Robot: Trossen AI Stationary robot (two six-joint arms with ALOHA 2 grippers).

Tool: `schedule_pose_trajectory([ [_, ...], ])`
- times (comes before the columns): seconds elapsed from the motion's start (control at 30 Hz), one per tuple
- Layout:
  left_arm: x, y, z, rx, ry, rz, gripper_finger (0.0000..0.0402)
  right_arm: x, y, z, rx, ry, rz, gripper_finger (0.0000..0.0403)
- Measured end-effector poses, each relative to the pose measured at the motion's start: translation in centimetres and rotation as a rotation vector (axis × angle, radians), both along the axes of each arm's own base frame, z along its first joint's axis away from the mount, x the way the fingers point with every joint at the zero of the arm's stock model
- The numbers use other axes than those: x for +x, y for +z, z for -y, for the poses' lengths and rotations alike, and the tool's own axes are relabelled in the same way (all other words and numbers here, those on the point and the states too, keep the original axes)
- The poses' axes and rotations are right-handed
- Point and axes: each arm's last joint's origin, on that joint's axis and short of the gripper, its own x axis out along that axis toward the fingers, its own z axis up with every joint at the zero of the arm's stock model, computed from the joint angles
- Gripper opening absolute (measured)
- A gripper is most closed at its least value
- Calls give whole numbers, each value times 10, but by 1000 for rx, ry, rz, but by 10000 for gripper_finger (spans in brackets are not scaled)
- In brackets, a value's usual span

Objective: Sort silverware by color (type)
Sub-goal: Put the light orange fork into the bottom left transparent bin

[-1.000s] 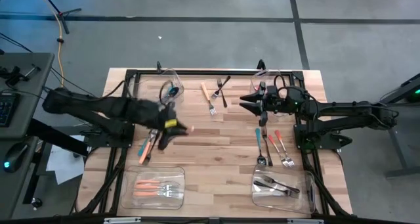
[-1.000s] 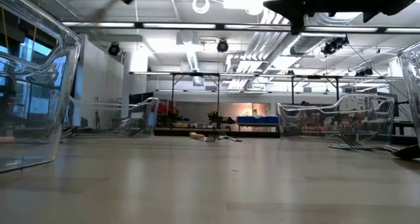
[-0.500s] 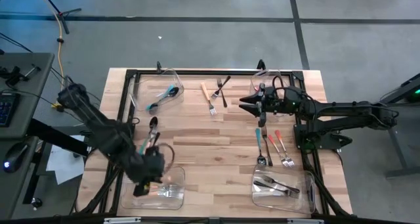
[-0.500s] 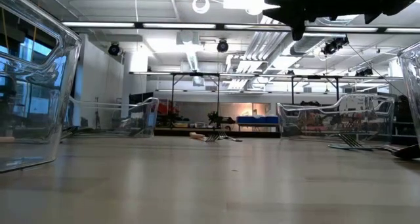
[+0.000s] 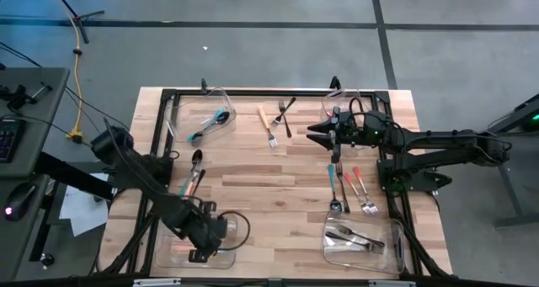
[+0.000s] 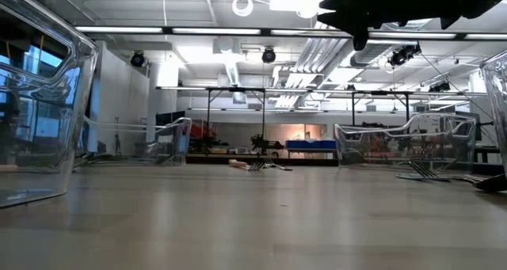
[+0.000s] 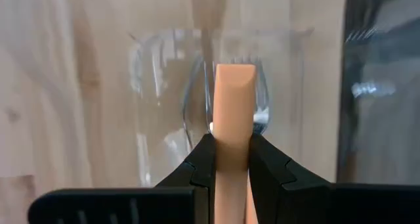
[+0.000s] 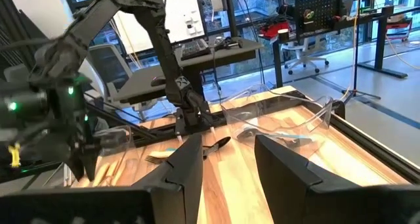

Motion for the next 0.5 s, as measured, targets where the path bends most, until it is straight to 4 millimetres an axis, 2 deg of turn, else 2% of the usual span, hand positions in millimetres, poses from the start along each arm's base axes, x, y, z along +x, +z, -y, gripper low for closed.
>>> schedule_pose_trajectory([
  [0.2,6,-26,6,41,-10,-78,41,0,-1,0,1,0,-6,124],
  [0.4,9,-41,8,56,-11,-132,42,0,-1,0,-18,0,-14,124],
  [0.5,10,-42,9,58,-14,-135,66,0,-2,0,-41,0,-20,124],
])
